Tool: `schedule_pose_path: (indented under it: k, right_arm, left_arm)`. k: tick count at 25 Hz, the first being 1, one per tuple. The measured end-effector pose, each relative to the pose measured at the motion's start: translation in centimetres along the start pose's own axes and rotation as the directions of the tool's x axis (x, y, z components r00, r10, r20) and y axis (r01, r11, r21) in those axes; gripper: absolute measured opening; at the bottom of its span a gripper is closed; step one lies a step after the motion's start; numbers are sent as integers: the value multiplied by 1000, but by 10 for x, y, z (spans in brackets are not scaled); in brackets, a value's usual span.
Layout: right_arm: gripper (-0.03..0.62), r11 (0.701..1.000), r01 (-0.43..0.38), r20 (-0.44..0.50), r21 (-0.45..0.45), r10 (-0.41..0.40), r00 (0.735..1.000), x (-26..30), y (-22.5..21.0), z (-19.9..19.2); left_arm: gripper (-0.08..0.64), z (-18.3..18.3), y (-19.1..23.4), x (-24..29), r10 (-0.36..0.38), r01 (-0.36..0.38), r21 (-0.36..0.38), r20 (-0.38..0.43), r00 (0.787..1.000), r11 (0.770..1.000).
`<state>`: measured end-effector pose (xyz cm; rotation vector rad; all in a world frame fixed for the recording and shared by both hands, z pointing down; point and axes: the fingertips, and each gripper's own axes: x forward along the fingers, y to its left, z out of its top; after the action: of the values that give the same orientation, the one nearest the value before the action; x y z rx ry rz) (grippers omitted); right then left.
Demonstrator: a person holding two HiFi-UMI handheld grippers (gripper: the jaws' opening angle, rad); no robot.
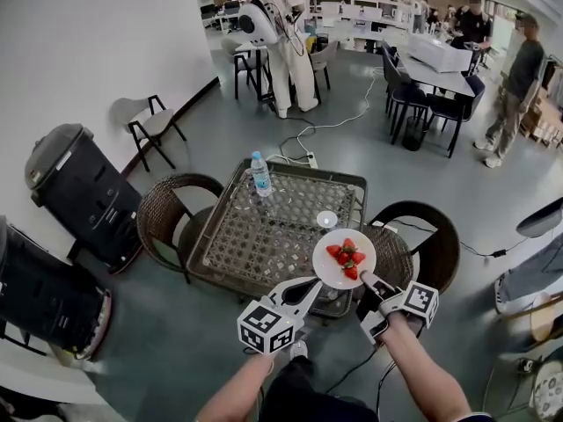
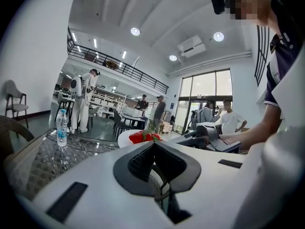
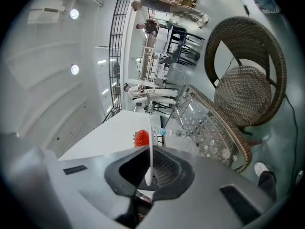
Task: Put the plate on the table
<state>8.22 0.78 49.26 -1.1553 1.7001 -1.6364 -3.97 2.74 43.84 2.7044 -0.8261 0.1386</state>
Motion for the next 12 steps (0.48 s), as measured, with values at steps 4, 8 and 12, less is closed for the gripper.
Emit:
schedule_pose_path:
  k: [4, 8, 12]
  right_arm:
    - [17, 1000, 9, 11, -5, -9, 1000, 38, 8, 8]
    - [17, 1000, 29, 37, -11, -29, 999, 69, 12, 18]
    - [17, 998, 52, 63, -24, -50, 997, 92, 12, 27]
  left_arm:
    - [6, 11, 39, 5, -10, 10, -14, -2, 1000, 1000]
    - [6, 20, 73, 10, -26, 26, -27, 0, 1000, 999]
    - [6, 24, 101, 13, -32, 32, -39, 0, 999, 999]
